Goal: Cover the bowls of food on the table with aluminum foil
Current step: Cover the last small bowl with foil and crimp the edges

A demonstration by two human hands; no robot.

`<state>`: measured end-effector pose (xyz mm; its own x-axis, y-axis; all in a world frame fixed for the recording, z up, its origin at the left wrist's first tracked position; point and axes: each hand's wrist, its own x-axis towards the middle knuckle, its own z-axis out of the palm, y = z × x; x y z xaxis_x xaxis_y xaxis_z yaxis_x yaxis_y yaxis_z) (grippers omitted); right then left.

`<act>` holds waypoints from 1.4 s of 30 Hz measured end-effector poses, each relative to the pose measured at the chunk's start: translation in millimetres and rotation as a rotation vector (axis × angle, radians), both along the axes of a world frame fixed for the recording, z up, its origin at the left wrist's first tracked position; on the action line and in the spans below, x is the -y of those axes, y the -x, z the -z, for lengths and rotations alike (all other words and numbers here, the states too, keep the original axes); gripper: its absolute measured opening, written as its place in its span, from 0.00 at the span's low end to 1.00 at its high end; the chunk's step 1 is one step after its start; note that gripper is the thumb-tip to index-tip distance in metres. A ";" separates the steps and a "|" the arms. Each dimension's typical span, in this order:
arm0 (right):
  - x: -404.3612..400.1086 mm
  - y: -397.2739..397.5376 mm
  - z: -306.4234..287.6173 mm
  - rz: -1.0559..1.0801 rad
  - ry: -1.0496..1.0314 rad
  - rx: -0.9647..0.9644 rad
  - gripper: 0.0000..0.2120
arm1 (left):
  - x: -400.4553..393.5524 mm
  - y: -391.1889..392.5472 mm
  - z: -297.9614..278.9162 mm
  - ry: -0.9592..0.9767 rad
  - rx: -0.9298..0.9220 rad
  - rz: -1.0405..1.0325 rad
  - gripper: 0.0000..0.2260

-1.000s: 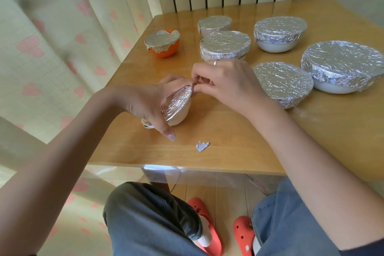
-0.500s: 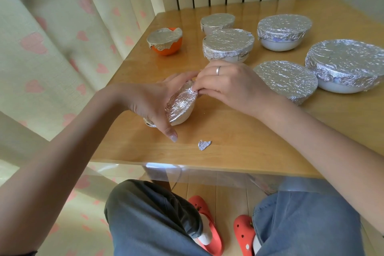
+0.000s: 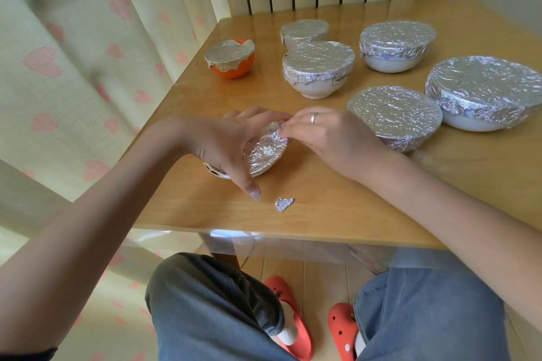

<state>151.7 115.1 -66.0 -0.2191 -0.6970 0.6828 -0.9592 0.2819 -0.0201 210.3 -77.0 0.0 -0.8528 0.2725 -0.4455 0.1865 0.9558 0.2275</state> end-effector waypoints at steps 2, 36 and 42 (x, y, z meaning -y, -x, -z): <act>-7.8 -7.5 3.7 0.071 -0.022 0.057 0.14 | -2.8 4.9 1.0 0.053 -0.023 0.004 0.58; 67.1 -15.8 -3.4 0.241 0.313 1.305 0.15 | 2.2 -13.1 72.1 -0.811 -0.733 -0.866 0.23; 47.9 -17.6 -4.2 0.349 0.652 1.354 0.14 | 22.2 -12.9 66.1 -1.112 -0.577 -0.902 0.23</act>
<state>169.3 67.1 -61.8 -0.9885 -0.1511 0.0002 -0.0121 0.0778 -0.9969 223.1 -99.2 -66.1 -0.8904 -0.4508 0.0631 -0.0308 0.1979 0.9797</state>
